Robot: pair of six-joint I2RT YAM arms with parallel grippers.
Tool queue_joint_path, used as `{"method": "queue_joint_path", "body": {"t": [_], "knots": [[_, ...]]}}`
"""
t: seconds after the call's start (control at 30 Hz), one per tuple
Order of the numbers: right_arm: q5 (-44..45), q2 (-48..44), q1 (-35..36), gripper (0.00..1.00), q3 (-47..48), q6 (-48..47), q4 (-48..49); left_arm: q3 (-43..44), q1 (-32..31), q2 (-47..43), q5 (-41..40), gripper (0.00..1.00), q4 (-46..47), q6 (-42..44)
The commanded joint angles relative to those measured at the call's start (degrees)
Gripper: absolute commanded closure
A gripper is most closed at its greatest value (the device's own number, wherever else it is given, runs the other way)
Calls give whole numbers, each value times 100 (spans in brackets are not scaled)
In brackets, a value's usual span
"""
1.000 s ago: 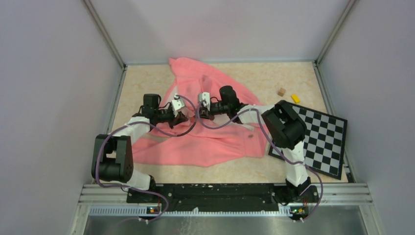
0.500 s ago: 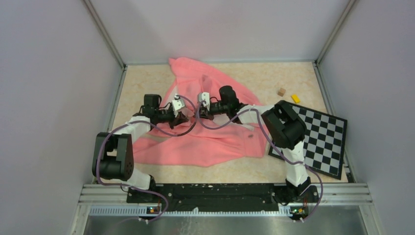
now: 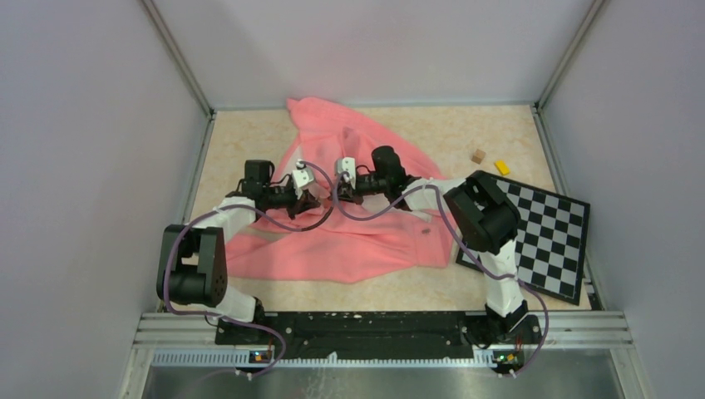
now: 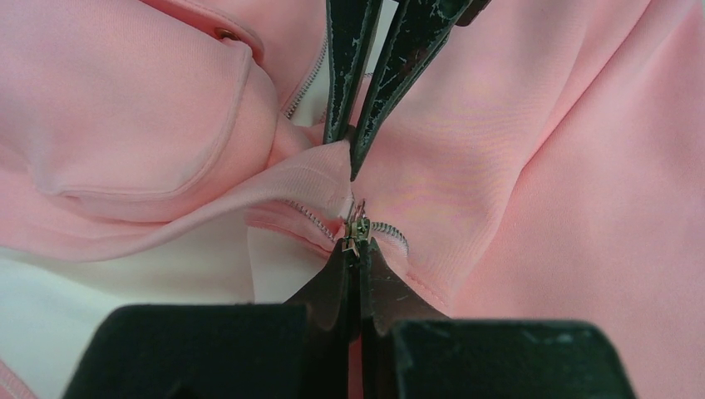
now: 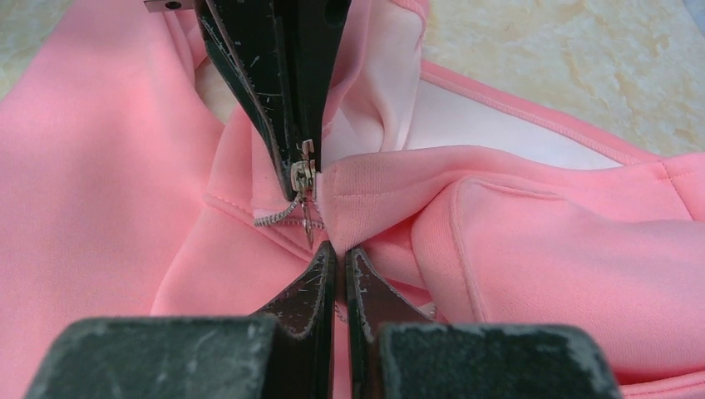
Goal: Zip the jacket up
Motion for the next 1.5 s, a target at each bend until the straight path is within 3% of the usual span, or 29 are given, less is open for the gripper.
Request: {"method": "queue_joint_path", "body": {"t": [0.0, 1.47], "knots": [[-106, -141, 6, 100, 91, 40, 319, 90, 16, -57, 209, 100, 62, 12], [-74, -116, 17, 100, 3, -130, 166, 95, 34, -112, 175, 100, 20, 26]]}}
